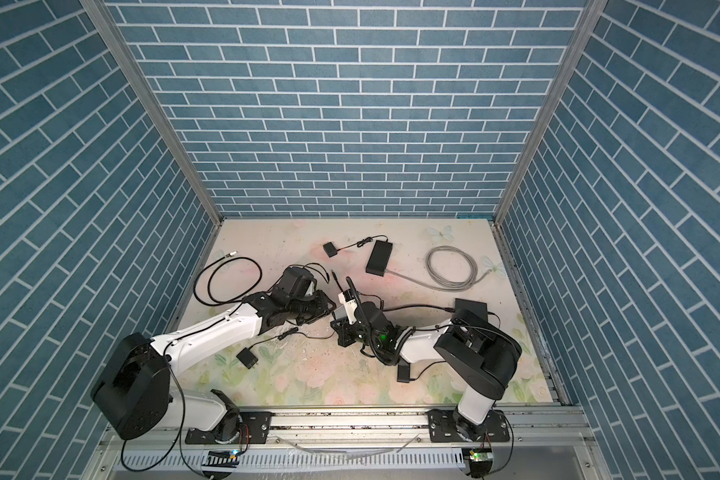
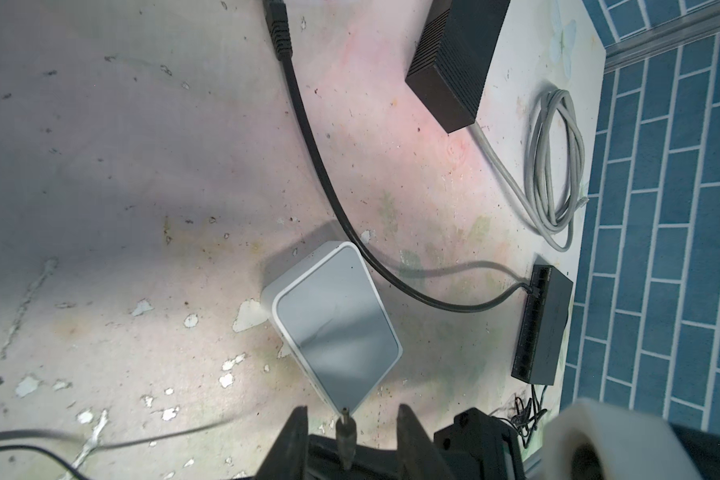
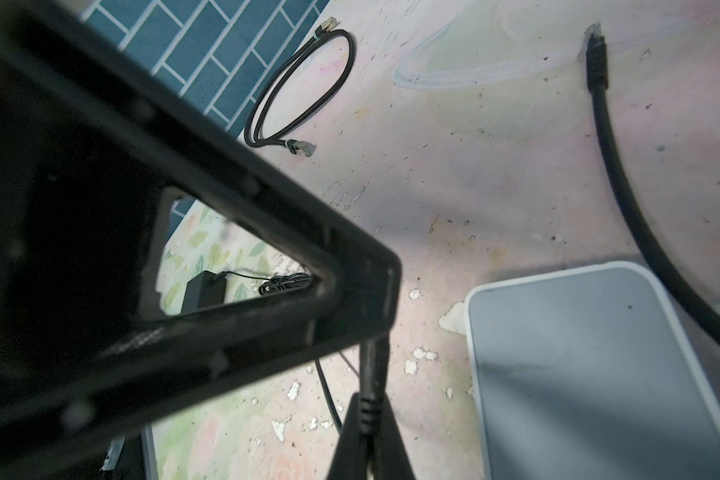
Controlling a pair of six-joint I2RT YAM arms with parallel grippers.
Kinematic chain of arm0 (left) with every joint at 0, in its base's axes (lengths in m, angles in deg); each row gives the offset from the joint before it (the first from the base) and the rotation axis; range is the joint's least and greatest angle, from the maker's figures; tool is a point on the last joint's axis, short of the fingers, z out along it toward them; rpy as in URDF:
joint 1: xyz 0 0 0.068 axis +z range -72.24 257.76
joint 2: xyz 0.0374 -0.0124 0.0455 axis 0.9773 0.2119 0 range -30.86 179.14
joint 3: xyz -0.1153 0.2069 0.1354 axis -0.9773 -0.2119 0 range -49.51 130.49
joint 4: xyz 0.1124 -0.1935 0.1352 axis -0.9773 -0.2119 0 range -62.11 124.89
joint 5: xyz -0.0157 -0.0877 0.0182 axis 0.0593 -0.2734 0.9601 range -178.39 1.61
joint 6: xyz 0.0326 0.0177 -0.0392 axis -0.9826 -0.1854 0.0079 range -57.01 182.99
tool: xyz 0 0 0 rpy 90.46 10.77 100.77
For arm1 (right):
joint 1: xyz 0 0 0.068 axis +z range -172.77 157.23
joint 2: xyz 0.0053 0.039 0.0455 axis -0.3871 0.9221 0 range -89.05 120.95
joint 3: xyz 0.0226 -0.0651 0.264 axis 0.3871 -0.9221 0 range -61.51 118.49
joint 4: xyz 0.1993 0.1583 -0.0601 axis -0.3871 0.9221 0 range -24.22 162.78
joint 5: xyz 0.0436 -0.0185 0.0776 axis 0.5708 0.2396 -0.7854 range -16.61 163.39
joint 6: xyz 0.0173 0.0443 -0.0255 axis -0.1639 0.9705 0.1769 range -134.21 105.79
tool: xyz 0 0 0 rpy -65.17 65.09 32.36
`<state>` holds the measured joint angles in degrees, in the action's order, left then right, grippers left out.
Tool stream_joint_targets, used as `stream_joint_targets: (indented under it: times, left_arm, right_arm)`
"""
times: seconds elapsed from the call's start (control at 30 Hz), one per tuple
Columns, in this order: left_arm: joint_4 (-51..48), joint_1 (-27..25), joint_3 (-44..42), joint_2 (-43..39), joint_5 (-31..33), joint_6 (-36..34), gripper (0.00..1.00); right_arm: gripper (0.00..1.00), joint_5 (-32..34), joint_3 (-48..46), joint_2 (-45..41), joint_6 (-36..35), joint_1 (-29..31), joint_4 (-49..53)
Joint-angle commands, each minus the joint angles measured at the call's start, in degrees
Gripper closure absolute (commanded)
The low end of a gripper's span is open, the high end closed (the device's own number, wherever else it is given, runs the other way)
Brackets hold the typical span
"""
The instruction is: Insert the plug into the switch port
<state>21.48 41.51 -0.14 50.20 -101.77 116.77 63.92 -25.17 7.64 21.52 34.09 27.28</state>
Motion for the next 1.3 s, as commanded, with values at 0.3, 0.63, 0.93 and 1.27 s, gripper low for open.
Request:
stream_joint_targets:
  times: [0.3, 0.63, 0.93, 1.27]
  left_arm:
    - [-0.49, 0.11, 0.47, 1.80, 0.12, -2.61, 0.80]
    - [-1.57, 0.11, 1.50, 2.48, 0.18, -3.57, 0.92]
    - [-2.90, 0.05, 2.31, 2.66, 1.26, -4.45, 0.93]
    - [-2.21, -0.14, 2.68, 3.47, 0.73, -4.06, 0.93]
  right_arm:
    - [1.00, -0.65, 2.60, 0.78, -1.01, 0.80, 0.95]
    - [0.94, 0.74, 1.81, -0.17, -1.23, 0.84, 1.70]
    - [0.71, 0.98, -1.87, -7.11, -1.42, 0.80, 7.02]
    - [0.70, 1.48, 1.36, -4.11, -1.56, 0.94, 8.10]
